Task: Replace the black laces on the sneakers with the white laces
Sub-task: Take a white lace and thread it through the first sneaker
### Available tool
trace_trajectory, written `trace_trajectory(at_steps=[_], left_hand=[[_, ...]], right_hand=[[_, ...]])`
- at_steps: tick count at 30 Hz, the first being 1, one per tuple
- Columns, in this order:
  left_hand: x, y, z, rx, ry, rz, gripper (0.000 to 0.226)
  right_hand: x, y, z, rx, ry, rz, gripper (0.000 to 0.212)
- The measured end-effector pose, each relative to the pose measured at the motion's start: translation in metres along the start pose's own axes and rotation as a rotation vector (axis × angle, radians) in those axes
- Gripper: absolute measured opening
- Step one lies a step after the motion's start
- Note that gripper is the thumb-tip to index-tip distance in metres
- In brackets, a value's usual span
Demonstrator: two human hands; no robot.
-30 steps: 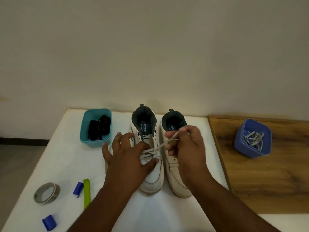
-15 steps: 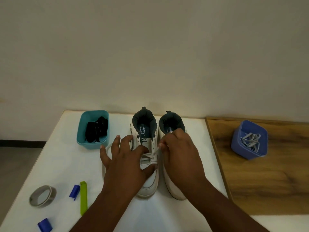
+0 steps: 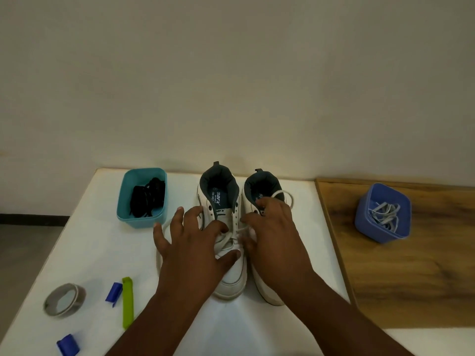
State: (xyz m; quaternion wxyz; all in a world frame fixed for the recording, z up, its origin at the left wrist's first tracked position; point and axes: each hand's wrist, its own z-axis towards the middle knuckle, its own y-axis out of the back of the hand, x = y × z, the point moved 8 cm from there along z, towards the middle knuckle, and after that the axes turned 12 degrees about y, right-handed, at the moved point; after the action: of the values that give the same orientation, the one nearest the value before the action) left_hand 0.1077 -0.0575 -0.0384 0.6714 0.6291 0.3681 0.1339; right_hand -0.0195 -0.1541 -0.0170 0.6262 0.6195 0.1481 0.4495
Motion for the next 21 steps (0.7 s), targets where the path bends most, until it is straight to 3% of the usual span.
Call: trace_trajectory(at_steps=[7,9,14,16,18,21], left_hand=[[0.001,-0.002,0.0,-0.012,0.011,0.056,0.058],[-0.001,0.001,-0.001,-0.03,0.014,0.061,0.056],[0.003,0.002,-0.002,-0.023,0.034,0.064,0.055],[0.004,0.002,-0.002,-0.026,0.037,0.053,0.056],[0.004,0.003,-0.002,-0.03,0.04,0.053,0.056],[0.004,0.001,-0.001,-0.04,0.027,0.079,0.056]], right_hand=[[-0.006,0.008,0.003,0.041,0.028,-0.019,0.015],[-0.006,0.027,0.004,-0.071,0.024,-0.078,0.005],[-0.029,0.088,-0.005,-0.432,-0.168,-0.095,0.008],[-0.034,0.094,-0.01,-0.506,-0.218,-0.092,0.006],[-0.033,0.082,-0.009,-0.436,-0.214,-0.086,0.011],[-0.015,0.049,-0.003,-0.191,-0.062,-0.06,0.028]])
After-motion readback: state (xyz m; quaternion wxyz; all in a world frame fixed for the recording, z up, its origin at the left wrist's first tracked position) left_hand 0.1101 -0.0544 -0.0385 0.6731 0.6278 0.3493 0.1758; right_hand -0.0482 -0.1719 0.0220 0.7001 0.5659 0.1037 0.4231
